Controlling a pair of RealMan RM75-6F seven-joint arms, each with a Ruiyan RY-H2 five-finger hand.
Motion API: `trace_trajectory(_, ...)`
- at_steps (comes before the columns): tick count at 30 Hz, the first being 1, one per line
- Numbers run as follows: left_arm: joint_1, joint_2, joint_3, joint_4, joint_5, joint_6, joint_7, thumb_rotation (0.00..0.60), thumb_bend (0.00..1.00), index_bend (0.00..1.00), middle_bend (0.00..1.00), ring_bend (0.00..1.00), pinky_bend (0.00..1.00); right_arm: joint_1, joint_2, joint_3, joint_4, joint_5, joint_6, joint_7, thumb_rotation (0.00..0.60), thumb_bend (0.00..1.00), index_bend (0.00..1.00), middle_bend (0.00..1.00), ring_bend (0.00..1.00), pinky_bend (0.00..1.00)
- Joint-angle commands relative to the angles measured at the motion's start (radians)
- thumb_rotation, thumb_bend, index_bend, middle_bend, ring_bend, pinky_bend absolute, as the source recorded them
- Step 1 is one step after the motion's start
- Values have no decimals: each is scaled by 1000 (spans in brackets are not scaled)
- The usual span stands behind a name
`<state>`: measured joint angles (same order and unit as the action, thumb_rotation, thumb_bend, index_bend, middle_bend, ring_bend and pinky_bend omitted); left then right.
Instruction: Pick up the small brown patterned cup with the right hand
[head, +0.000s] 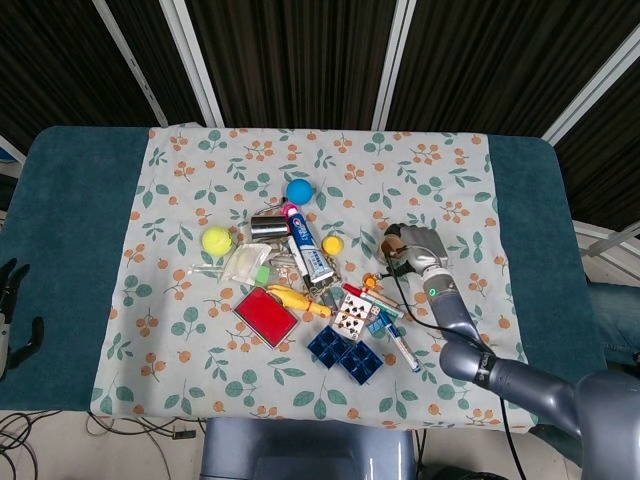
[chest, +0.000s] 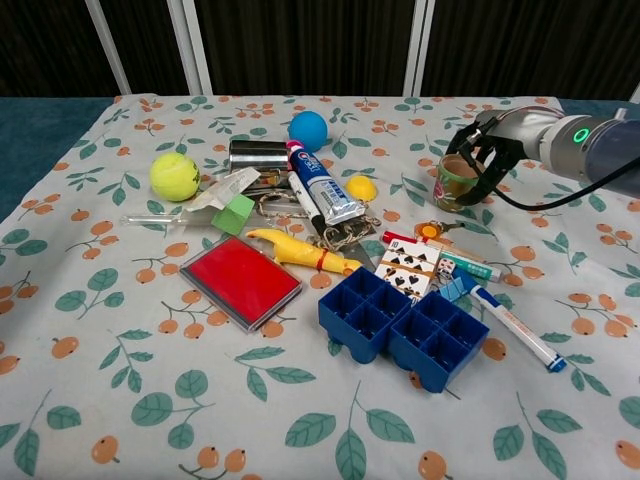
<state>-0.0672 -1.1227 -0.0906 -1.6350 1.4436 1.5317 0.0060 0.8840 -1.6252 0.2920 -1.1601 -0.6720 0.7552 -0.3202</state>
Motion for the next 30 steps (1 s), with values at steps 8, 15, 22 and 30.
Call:
trace_trajectory(8,-1,2,-1,-4,-5,-5,-5,600,497,1,0,9,63,-6,-15,-1,15,-52,17,44,600,309,454,443,468,428)
trace_trajectory(15,0,2,-2,-8,-7,-4,-5,600,497,0,0,9,69,-22,-3,11,-11,-86,26,93,600,309,494,473,482,452)
trace_trajectory(22,1,4,-5,-10,-10,-1,-6,600,497,0,0,9,69,-64,75,46,-148,-142,53,188,600,309,494,468,480,452)
trace_trajectory(30,3,3,0,-13,-5,1,4,600,497,0,0,9,69,-197,268,88,-447,-311,93,433,600,309,494,468,480,453)
